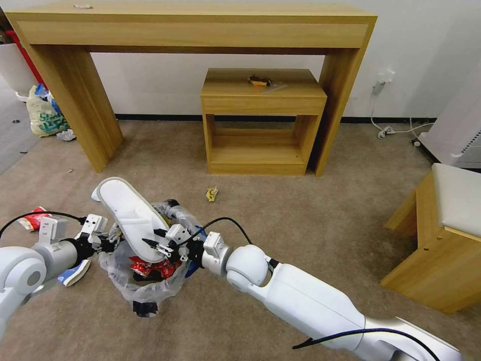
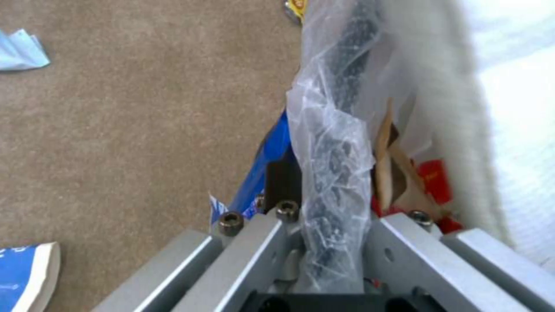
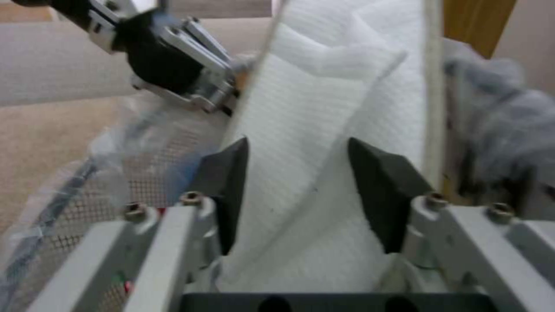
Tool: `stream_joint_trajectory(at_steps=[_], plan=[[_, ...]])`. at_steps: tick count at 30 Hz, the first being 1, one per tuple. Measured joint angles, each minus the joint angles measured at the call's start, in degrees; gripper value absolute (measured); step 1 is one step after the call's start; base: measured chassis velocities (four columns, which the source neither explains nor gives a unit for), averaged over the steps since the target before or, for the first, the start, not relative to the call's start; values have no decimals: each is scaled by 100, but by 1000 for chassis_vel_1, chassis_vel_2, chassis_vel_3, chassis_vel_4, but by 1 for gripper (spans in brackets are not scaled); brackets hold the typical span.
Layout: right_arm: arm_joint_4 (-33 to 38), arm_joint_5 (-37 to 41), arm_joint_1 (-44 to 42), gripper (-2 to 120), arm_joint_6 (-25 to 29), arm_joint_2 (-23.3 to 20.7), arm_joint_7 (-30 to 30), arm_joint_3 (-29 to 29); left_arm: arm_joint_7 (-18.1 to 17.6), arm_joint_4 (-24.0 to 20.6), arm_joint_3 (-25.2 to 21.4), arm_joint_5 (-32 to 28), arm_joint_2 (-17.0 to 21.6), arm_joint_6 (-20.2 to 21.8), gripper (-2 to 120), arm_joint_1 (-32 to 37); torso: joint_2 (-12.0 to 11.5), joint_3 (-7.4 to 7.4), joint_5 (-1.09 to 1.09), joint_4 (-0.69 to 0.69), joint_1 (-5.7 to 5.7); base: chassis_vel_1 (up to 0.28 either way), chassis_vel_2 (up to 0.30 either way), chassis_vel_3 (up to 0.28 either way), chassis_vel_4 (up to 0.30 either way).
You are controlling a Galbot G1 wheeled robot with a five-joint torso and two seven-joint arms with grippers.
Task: Pick up the trash bin and place the garbage on the floor into it.
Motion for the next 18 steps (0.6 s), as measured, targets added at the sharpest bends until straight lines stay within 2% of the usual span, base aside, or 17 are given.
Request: stream_joint_trajectory(at_steps=[3,4,7,11,13,18], plan=[[41,-1,1,65,-37,-53,51,75,37,11,-33,14,2,0,0,21,0,0,0,0,0,0,0,0,0],[41,-1,1,65,-37,-53,51,75,37,11,-33,14,2,0,0,21,0,0,0,0,0,0,0,0,0],[74,-3,20,80,-70,-62,136,139,39,14,-23,44,-28,0,0,13,0,0,0,0,0,0,0,0,0],[113,12,37,88,-87,-65,203,152,44,12,9,53,-45,0,0,1,0,0,0,0,0,0,0,0,0],[181,54,51,99,-92,-60,266,159,44,16,26,63,-57,-2,0,-14,0,0,1,-1,0,0,0,0,0],[245,126,50,100,-95,-50,348,164,47,49,26,74,-64,-2,0,-14,0,0,0,0,0,0,0,0,0]])
